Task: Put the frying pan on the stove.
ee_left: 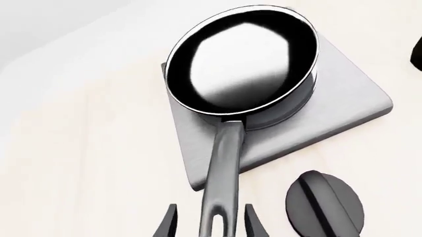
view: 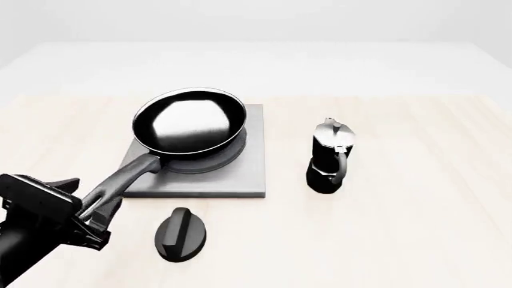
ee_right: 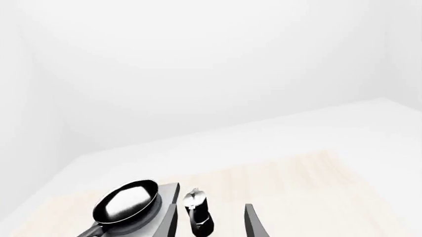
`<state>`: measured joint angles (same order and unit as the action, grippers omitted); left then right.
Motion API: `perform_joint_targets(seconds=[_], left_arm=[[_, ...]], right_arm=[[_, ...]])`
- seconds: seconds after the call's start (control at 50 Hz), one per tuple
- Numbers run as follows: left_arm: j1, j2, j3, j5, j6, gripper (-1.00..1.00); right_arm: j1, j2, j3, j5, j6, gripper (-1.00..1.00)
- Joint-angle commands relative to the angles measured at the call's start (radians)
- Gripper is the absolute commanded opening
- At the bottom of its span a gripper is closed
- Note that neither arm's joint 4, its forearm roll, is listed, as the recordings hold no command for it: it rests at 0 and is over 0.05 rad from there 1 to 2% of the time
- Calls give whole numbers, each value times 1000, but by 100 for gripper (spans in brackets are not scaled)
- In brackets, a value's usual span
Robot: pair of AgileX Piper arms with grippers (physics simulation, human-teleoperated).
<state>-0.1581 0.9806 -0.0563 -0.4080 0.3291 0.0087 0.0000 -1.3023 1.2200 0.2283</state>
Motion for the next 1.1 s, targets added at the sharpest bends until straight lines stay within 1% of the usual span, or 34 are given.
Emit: perform_joint_targets(seconds=[0.02,0.14,0.32,0.44,0.46,0.54,0.58,0.6,0.68,0.7,0.72,0.78,0.84,0.86,0.9,0.96,1.04,1.08,1.1], left_arm=[[6,-259,-87,264,-45,100],[7,-319,-119,331,-38,100],[14,-350,-138,358,-38,100],[33,-465,-140,437,-66,100],[30,-511,-135,470,-75,100],[58,-597,-117,516,-75,100],[79,-703,-122,596,-92,100],[79,-706,-123,599,-92,100],[121,-809,-138,678,-102,100],[139,-804,-137,670,-101,100],[147,-826,-140,686,-112,100],[151,-876,-140,730,-114,100],[165,-892,-137,734,-114,100],[183,-890,-137,724,-117,100],[186,-896,-137,727,-122,100],[222,-897,-132,711,-121,100],[262,-941,-129,743,-137,100],[301,-954,-126,743,-128,100],[294,-976,-130,768,-135,100]], right_arm=[[1,0,5,0,-1,100],[1,0,4,0,-1,100],[1,0,4,0,-1,100],[1,0,5,0,0,100],[1,0,5,0,0,100],[1,0,5,0,1,100],[1,0,4,0,3,100],[1,0,4,0,3,100],[2,0,5,0,4,100],[1,0,5,0,5,100],[2,0,5,0,6,100],[1,0,5,0,8,100],[2,0,5,0,9,100],[2,0,6,0,9,100],[1,0,6,0,10,100],[1,0,6,0,10,100],[1,0,7,0,12,100],[1,0,6,0,13,100],[0,0,6,0,13,100]])
